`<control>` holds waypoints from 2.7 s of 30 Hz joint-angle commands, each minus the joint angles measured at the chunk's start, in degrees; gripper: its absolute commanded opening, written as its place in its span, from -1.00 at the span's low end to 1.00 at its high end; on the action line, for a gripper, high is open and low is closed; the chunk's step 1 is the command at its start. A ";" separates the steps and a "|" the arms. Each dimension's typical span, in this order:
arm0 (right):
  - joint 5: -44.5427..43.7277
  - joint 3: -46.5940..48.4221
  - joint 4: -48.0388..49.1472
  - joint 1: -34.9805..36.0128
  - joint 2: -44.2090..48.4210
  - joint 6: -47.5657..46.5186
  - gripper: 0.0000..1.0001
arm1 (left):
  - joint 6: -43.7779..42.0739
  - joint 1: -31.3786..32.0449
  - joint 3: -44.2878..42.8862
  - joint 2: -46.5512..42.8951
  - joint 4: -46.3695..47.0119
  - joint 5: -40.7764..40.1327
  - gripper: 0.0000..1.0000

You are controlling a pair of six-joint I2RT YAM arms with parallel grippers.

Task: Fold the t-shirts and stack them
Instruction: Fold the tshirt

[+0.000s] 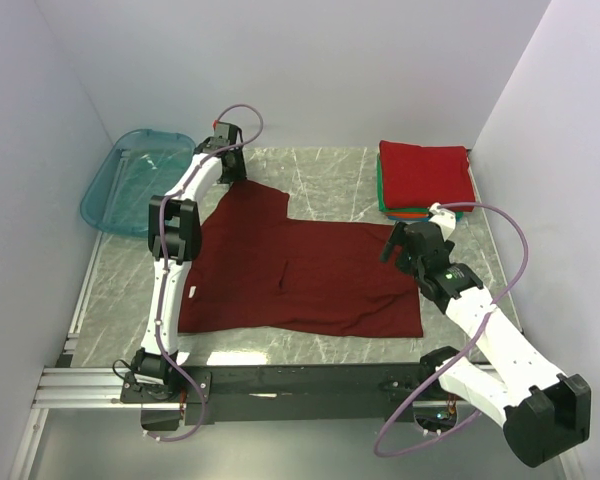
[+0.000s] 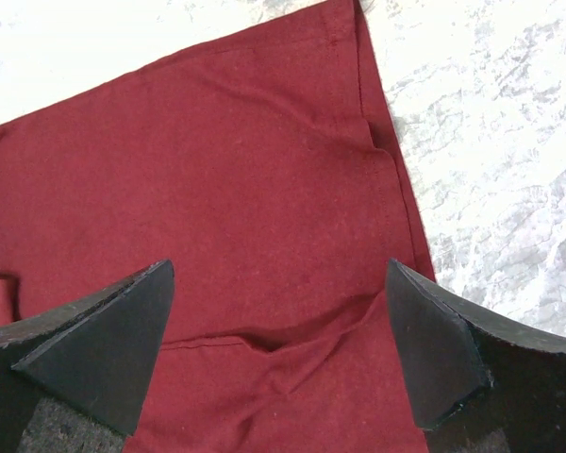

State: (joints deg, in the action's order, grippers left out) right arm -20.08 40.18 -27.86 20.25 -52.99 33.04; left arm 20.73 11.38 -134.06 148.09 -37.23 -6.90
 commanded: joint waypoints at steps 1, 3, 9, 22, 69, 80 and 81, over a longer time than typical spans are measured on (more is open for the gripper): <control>-0.49 -0.02 2.28 -0.74 -0.36 -0.96 0.97 | -0.87 0.14 -0.15 2.11 -1.79 1.89 -0.09; -0.40 -0.11 2.46 -0.74 -0.71 -1.13 0.97 | -1.22 0.40 0.81 1.76 -1.27 2.58 -0.22; -0.14 -0.46 3.07 -1.18 -1.06 -1.31 0.97 | -3.94 2.15 1.35 1.06 -1.52 2.33 -0.34; -1.98 0.95 1.93 -1.79 -2.82 -2.19 0.97 | -5.00 3.83 3.88 -2.44 -0.66 -1.01 -0.99; 4.09 35.84 1.67 -16.30 -54.66 -6.93 0.45 | -1.04 3.83 42.30 -31.29 23.70 7.33 -0.99; 1.70 39.09 -2.29 -16.12 -60.38 -6.05 0.33 | -0.87 3.83 45.38 -34.01 26.07 7.07 -0.99; 2.05 39.35 -2.29 -16.12 -60.56 -6.23 0.30 | -0.87 3.83 45.64 -34.10 26.25 7.07 -0.99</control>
State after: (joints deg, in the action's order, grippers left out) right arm -16.53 76.75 -29.04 4.10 -112.84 27.16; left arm 19.31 14.98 -88.95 118.80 -13.93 -0.82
